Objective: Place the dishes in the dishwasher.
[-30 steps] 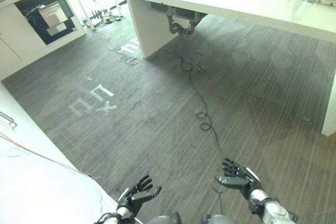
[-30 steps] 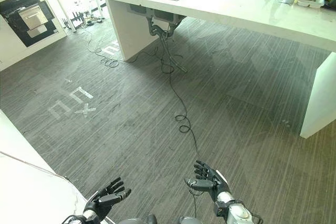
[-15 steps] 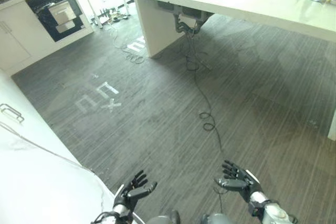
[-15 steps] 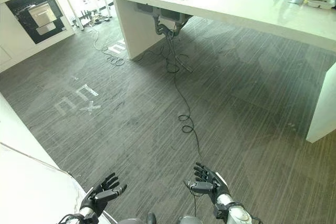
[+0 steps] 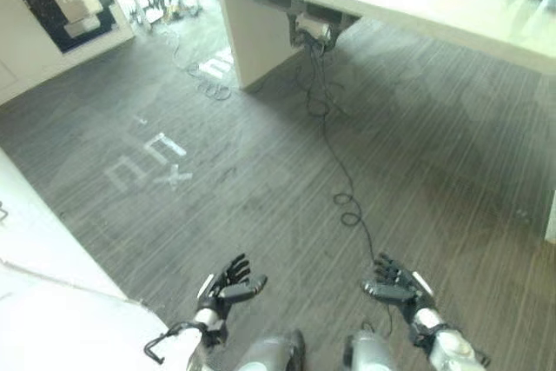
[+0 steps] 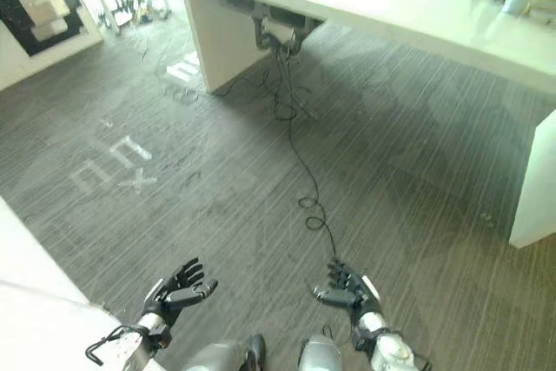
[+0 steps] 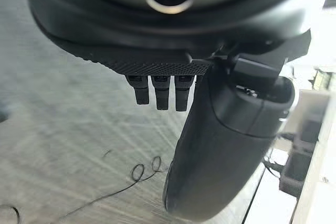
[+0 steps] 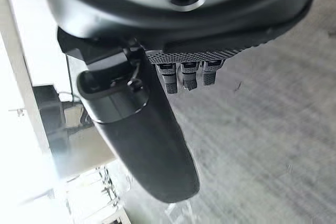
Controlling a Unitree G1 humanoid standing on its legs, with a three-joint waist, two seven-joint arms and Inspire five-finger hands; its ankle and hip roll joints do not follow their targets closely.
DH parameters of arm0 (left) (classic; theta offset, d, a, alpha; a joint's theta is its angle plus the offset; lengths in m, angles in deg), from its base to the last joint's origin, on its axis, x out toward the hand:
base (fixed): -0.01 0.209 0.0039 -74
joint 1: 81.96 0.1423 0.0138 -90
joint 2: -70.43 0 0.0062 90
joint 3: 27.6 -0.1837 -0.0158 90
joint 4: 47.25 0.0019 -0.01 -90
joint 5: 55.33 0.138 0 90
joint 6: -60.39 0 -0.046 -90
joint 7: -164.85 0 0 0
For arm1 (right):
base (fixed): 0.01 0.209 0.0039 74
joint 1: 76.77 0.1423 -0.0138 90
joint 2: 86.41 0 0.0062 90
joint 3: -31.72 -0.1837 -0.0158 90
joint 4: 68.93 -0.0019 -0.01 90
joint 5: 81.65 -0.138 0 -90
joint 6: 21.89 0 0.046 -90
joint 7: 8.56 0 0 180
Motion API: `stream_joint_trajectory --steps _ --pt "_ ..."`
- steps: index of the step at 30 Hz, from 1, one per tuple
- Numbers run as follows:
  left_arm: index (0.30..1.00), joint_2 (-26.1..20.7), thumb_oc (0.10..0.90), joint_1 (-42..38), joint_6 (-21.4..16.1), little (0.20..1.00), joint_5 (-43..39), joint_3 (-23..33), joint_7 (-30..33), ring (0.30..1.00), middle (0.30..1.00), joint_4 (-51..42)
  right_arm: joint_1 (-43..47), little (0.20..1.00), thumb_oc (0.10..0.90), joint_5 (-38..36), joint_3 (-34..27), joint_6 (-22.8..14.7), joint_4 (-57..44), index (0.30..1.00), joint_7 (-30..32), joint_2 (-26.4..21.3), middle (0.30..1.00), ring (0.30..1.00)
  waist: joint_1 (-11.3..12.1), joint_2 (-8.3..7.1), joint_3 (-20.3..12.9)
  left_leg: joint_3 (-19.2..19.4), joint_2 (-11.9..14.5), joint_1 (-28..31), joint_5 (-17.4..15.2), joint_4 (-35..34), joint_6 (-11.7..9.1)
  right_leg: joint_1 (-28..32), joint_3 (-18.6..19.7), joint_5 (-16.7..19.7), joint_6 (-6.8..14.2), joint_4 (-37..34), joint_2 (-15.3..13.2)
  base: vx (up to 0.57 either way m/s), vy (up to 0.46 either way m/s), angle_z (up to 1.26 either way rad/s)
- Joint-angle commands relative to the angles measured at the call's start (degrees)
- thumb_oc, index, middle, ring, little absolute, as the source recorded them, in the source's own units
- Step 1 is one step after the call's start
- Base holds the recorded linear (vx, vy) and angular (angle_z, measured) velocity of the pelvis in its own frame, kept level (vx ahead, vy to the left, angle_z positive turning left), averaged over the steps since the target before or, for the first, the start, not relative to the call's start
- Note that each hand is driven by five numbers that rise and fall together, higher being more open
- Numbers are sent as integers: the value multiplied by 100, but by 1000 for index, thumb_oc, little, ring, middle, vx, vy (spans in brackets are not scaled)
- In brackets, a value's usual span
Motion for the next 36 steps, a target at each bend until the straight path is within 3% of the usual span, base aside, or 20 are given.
stream_joint_trajectory --steps 1,3,5,10,11,13,14,16,17,18,19,22,25,27,31,32,33,34,35,36 --pt "900 -277 800 -39 -523 900 193 139 45 900 900 -557 211 900 800 -104 -307 -405 -413 900 -41 -223 900 900 -91 -179 -60 -77 294 308 -478 -268 -417 982 -154 898 123 -2568 289 439 -100 40" --pt "900 -263 800 -49 -428 900 86 162 46 900 900 -524 240 900 800 -141 -346 -420 -224 900 -187 -308 900 900 -174 -221 -31 -192 238 535 -659 -268 -472 784 -248 1084 179 -3511 229 578 -143 60" --pt "900 -77 800 -24 -232 900 -33 178 -11 900 900 -336 268 900 800 -69 -526 -367 29 900 -473 -370 900 900 -290 -369 -63 -538 -9 851 -988 -268 -553 -35 -36 1266 418 -3802 -67 769 -269 40" --pt "900 152 800 132 -239 900 176 344 -6 900 900 48 315 900 800 51 -356 -182 115 900 -443 -381 900 900 -276 -370 -163 -670 57 1156 -1075 -268 -667 326 200 1056 261 -3802 125 516 -233 15" --pt "900 241 800 165 -262 900 151 396 -39 900 900 255 361 900 800 140 -217 -141 176 900 -427 -373 900 900 -288 -312 -219 -669 204 1464 -831 -268 -837 566 219 875 87 -3802 262 788 -316 30" --pt "900 281 800 184 -311 900 337 407 14 900 900 385 414 900 800 191 -99 -102 240 900 -408 -400 900 900 -225 -317 -249 -624 341 1739 102 -268 -1119 852 268 577 -104 -3802 363 552 -248 20" --pt "900 302 800 167 -367 900 415 404 53 900 900 456 453 900 800 189 -36 -112 285 900 -405 -429 900 900 -170 -356 -246 -650 372 1645 620 190 -1282 1002 329 438 -196 -3802 379 379 -198 -31" --pt "900 339 800 160 -407 900 343 413 39 900 900 498 472 900 800 243 23 -179 333 900 -435 -526 900 900 -90 -406 -187 -612 289 973 1146 1625 -1531 1272 423 240 -340 -3802 376 396 -186 -32" --pt "900 305 800 154 -285 900 364 446 -24 900 900 443 424 900 800 326 -19 -177 280 900 -375 -627 900 900 -22 -513 -100 -323 265 3 1417 3056 -1670 1572 495 48 -488 -3802 300 557 -168 11" --pt "900 277 800 142 -306 900 463 466 -106 900 900 524 383 900 800 245 -89 -215 282 900 -360 -684 900 900 85 -479 -12 -121 160 -726 1223 3220 -1555 1778 600 -109 -501 -3802 377 483 -111 -21" --pt "900 274 800 144 -320 900 477 460 -103 900 900 544 377 900 800 229 -98 -227 287 900 -364 -692 900 900 109 -483 -5 -103 121 -799 1183 3169 -1529 1797 627 -137 -493 -3802 382 498 21 -20" --pt "900 266 800 232 -455 900 525 545 -201 900 900 784 383 900 800 262 -164 -160 349 900 -286 -623 900 900 359 -468 84 266 367 -1184 1186 1267 -1401 2112 730 -389 -444 -3802 526 479 140 -40" --pt "900 260 800 332 -542 900 662 534 -257 900 900 940 403 900 800 281 -79 -55 563 900 -54 -569 900 900 669 -430 158 28 504 -1726 1777 149 -1559 2432 979 -658 -399 -3802 675 445 201 -41" --pt "900 289 800 377 -648 900 967 523 -209 900 900 1070 439 900 800 258 -94 -144 991 900 -4 -521 900 900 882 -474 204 -99 622 -2233 2037 -10 -1678 2730 1102 -873 -369 -3802 637 534 318 -45" --pt "900 334 800 241 -718 900 1018 534 -174 900 900 1497 583 900 800 448 -183 -107 1642 900 171 -450 900 900 845 -417 51 -172 468 -1529 1258 -268 -1415 3111 1059 -820 -139 -3802 493 423 331 -58" --pt "900 342 800 158 -772 900 1165 545 -157 900 900 1643 598 900 800 405 -292 -44 1897 900 198 -402 900 900 824 -395 -52 -232 416 -1315 961 -268 -1258 3293 949 -518 -66 -3802 472 442 337 -65" --pt "900 331 800 70 -843 900 1248 503 -142 900 900 1771 616 900 800 428 -368 -34 2135 900 240 -348 900 900 739 -359 -115 -241 380 -1046 690 -268 -1070 3466 748 163 111 -3802 416 415 388 -56" --pt "900 290 800 -22 -914 900 1172 372 -134 900 900 1878 593 900 800 497 -456 -127 2333 900 182 -320 900 900 621 -296 -124 -271 307 -787 490 -268 -868 3086 683 660 290 -2822 298 351 381 -18" --pt "900 261 800 -90 -956 900 1077 279 -126 900 900 1945 558 900 800 545 -485 -240 2429 900 137 -305 900 900 532 -208 -134 -361 290 -659 382 -268 -741 2771 698 939 308 -2257 355 382 436 46" --pt "900 171 800 -185 -960 900 880 176 -82 900 900 2003 501 900 800 537 -505 -487 2564 900 20 -251 900 900 388 -96 -96 -370 271 -326 170 -268 -574 2025 477 1222 261 -1275 339 372 316 47"
